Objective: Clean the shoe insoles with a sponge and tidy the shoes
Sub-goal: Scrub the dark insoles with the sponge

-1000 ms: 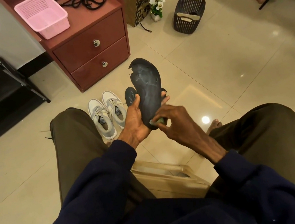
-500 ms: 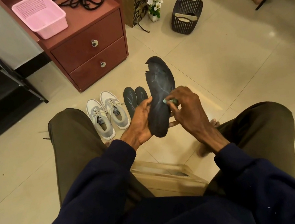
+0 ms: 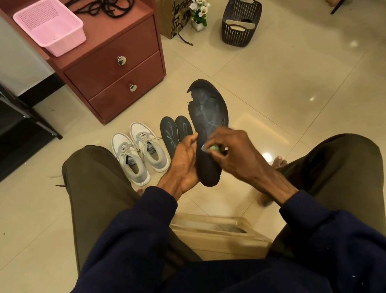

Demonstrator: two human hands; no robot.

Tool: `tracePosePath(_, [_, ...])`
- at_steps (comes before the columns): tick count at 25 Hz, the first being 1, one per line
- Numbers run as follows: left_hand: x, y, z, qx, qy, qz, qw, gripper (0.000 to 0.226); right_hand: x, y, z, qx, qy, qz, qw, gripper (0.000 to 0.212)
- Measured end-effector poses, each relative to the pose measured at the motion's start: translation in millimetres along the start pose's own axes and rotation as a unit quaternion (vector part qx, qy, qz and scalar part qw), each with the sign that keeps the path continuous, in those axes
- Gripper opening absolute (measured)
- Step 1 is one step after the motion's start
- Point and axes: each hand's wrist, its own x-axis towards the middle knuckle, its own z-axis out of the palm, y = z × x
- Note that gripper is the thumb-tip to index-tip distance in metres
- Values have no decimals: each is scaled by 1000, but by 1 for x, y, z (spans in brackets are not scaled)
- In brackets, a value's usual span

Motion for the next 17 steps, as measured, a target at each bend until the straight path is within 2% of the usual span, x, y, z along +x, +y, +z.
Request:
tracePosePath(2, [4, 0, -6, -6, -4, 2, 1000, 52, -2, -13, 5, 11, -54, -47, 997, 13])
tracePosePath(4, [4, -1, -7, -7, -7, -11, 1000, 48, 1, -7, 3, -23, -30, -49, 998, 12])
tracePosePath(6, [2, -3, -3, -9, -21, -28, 999, 40, 4, 11, -3, -66, 41, 20, 997, 14])
tracePosePath(8, [1, -4, 1, -2, -18, -38, 999, 39, 2, 18, -7, -68, 63, 78, 993, 18])
tracePosePath(12, [1, -2, -2, 3, 10, -23, 1000, 39, -3, -8, 6, -11, -51, -32, 998, 13])
tracePosePath(13, [1, -2, -3, 2, 10, -27, 1000, 38, -2, -8, 6, -15, -57, -40, 997, 13])
tracePosePath(17, [-1, -2, -1, 36, -32, -55, 997, 40, 4, 19, -8, -57, 57, 72, 994, 16])
